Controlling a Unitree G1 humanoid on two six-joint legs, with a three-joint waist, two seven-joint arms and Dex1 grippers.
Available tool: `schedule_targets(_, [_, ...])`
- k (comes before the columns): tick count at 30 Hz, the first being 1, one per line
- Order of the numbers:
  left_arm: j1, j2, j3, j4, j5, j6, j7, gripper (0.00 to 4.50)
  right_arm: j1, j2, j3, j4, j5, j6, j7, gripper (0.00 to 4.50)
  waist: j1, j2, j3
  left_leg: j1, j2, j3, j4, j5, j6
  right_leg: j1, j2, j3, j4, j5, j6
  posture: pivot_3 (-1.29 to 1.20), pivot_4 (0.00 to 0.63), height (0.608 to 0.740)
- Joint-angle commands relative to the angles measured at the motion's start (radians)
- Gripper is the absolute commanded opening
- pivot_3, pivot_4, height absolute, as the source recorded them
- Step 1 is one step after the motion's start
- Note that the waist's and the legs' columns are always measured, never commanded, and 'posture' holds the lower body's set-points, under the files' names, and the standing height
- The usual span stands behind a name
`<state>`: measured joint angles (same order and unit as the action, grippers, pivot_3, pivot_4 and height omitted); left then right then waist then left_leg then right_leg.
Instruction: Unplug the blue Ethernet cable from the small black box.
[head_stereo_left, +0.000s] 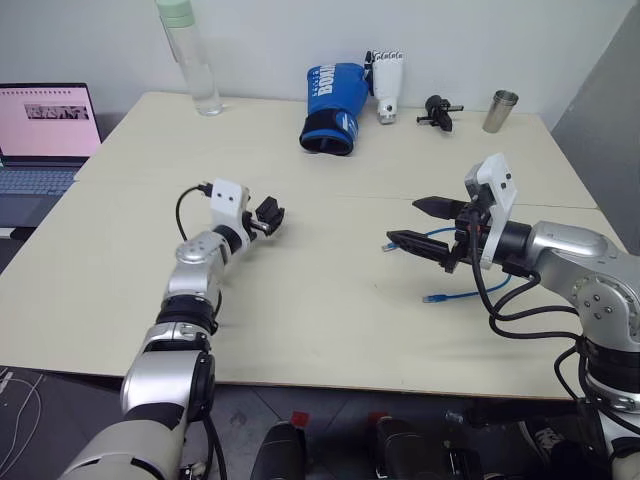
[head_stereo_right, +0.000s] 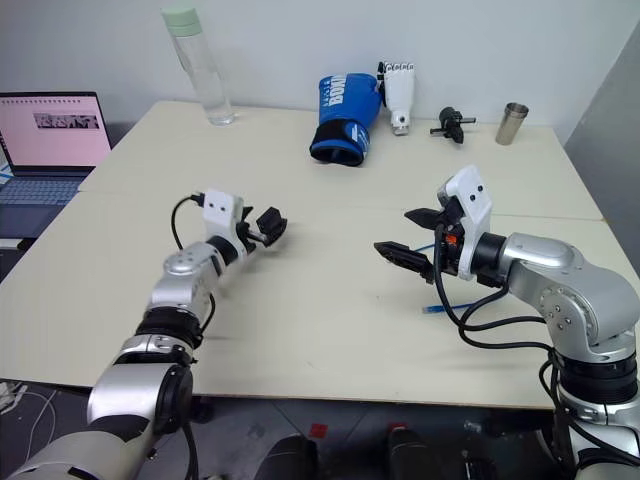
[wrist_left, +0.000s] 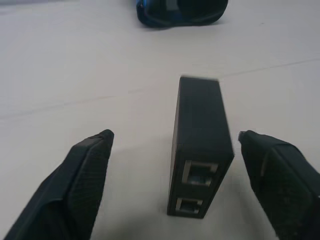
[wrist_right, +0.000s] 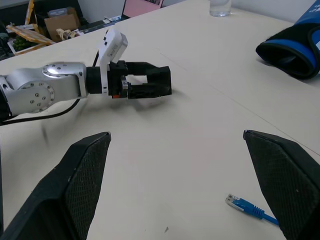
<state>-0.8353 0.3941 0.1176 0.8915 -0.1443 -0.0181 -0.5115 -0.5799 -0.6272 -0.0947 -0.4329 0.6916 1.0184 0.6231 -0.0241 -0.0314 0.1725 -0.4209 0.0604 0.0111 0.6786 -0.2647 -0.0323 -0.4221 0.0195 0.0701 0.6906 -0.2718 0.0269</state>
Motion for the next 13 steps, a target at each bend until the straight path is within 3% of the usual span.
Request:
schedule_targets(1, [-0.031, 0.106, 0.025, -0.194, -0.063, 0.208, -0.107, 4.47, -0.025, -0.053, -0.094, -0.048, 0.098, 0.085, 0.001, 4.50, -0.002, 0.000, 0.000, 0.000, 0.000, 0.000, 0.000, 0.000, 0.000, 0.000, 0.000, 0.000, 0.000, 0.000, 0.000, 0.00, 0.150, 0.740])
schedule_targets(6, [0.004, 0.404, -0.077, -0.398, -0.107, 0.393, -0.596, 4.47, 0.025, -0.243, -0.166, -0.033, 0.174, 0.173, 0.104, 4.50, -0.006, 0.001, 0.001, -0.001, 0.001, 0.000, -0.001, 0.000, 0.000, -0.002, 0.001, -0.001, -0.001, 0.000, -0.001, 0.00, 0.150, 0.740])
schedule_targets(13, [0.115, 0.583, -0.067, -0.493, -0.144, 0.445, -0.804, 4.47, 0.181, -0.367, -0.256, -0.032, 0.189, 0.149, 0.165, 4.50, -0.004, 0.004, -0.001, 0.003, 0.001, 0.000, -0.002, 0.000, 0.000, 0.002, 0.001, -0.001, 0.000, -0.003, -0.003, 0.00, 0.150, 0.740])
